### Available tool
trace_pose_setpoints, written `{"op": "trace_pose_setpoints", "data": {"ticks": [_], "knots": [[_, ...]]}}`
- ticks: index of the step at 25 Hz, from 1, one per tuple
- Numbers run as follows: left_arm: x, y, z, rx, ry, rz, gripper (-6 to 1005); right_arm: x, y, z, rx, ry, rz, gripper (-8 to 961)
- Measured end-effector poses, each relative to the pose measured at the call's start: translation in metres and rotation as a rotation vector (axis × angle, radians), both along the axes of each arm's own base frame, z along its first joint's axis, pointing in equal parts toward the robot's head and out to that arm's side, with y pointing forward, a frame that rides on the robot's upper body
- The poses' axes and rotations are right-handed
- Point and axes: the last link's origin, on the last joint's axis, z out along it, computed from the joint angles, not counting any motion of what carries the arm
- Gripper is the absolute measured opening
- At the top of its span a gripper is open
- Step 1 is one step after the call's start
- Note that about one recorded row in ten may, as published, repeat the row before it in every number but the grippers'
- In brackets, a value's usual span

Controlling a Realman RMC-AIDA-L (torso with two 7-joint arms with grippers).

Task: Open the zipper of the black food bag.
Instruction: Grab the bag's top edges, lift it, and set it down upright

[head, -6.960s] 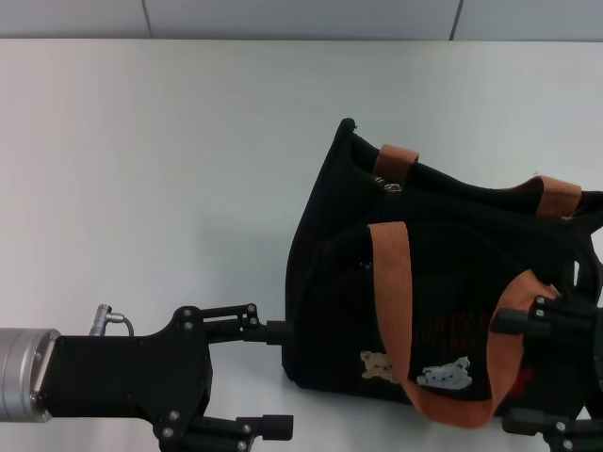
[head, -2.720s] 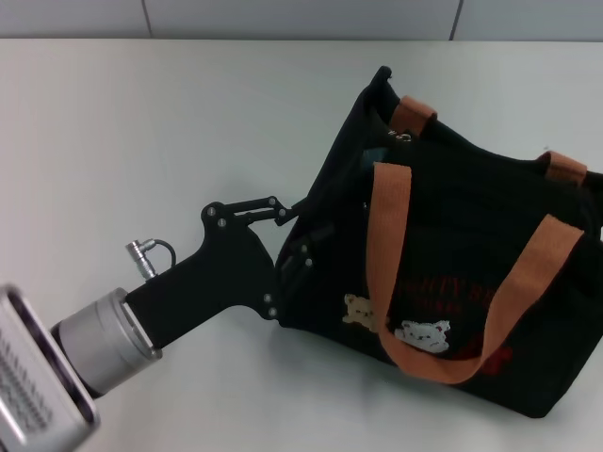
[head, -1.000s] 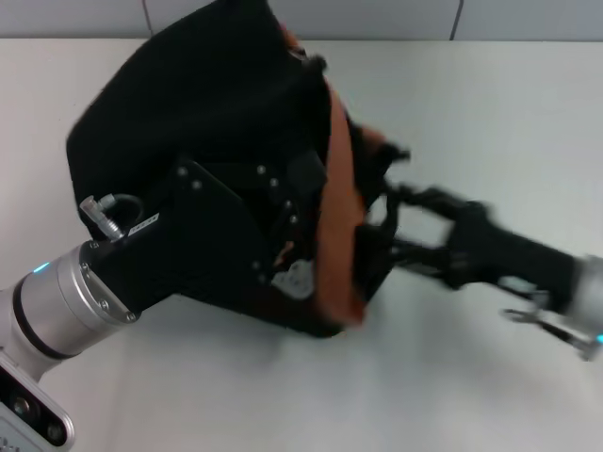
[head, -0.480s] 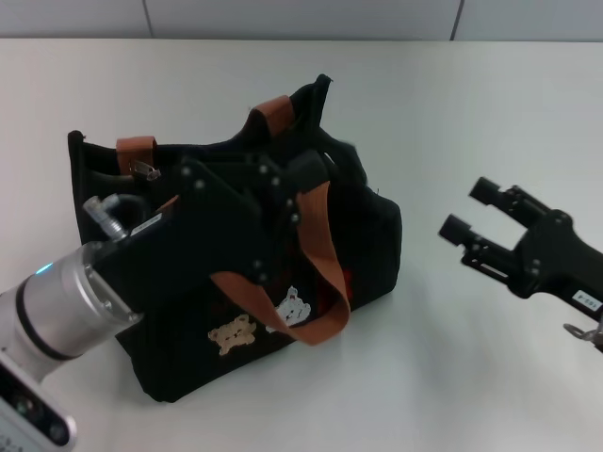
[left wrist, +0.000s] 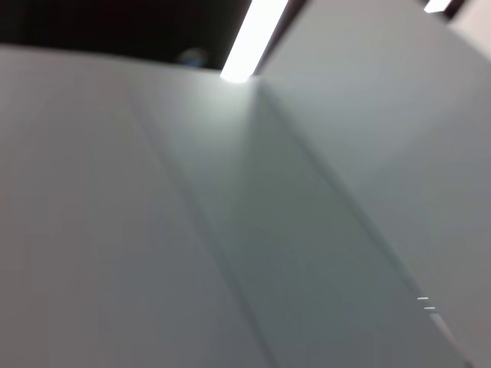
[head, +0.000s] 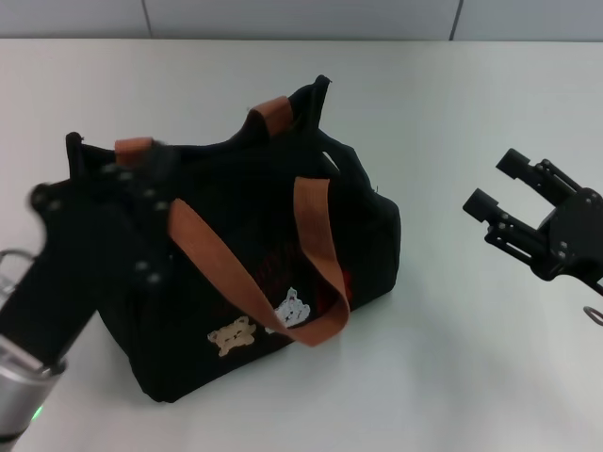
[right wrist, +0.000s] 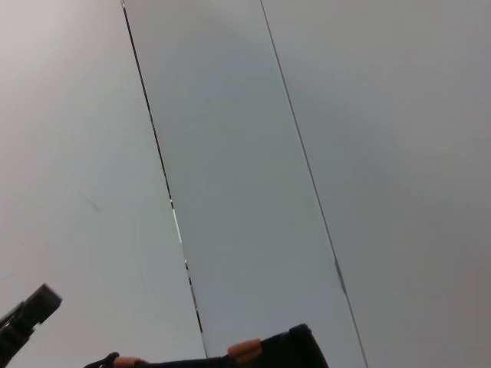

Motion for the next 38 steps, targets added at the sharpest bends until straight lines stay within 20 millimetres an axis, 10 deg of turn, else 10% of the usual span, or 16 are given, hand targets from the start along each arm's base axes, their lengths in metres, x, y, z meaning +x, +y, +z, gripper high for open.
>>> {"op": "trace_pose_setpoints", "data": {"ticks": [12, 21, 27, 38], "knots": [[-0.036, -0.054, 0.007, -0.189, -0.183, 0.177, 128, 0.009, 0.003, 0.011, 0.067, -0.019, -0.037, 824], [-0.055, -0.09, -0.002, -0.357, -0.148, 0.26, 562, 0.013, 0.001, 0.014, 0.086, -0.02, -0.056, 823], [-0.06, -0.077, -0.018, -0.401, -0.108, 0.338, 824, 0.013, 0.002, 0.015, 0.087, -0.021, -0.056, 824], [-0.061, -0.054, -0.028, -0.389, -0.123, 0.412, 709, 0.014, -0.001, 0.015, 0.088, -0.016, -0.054, 823]]}}
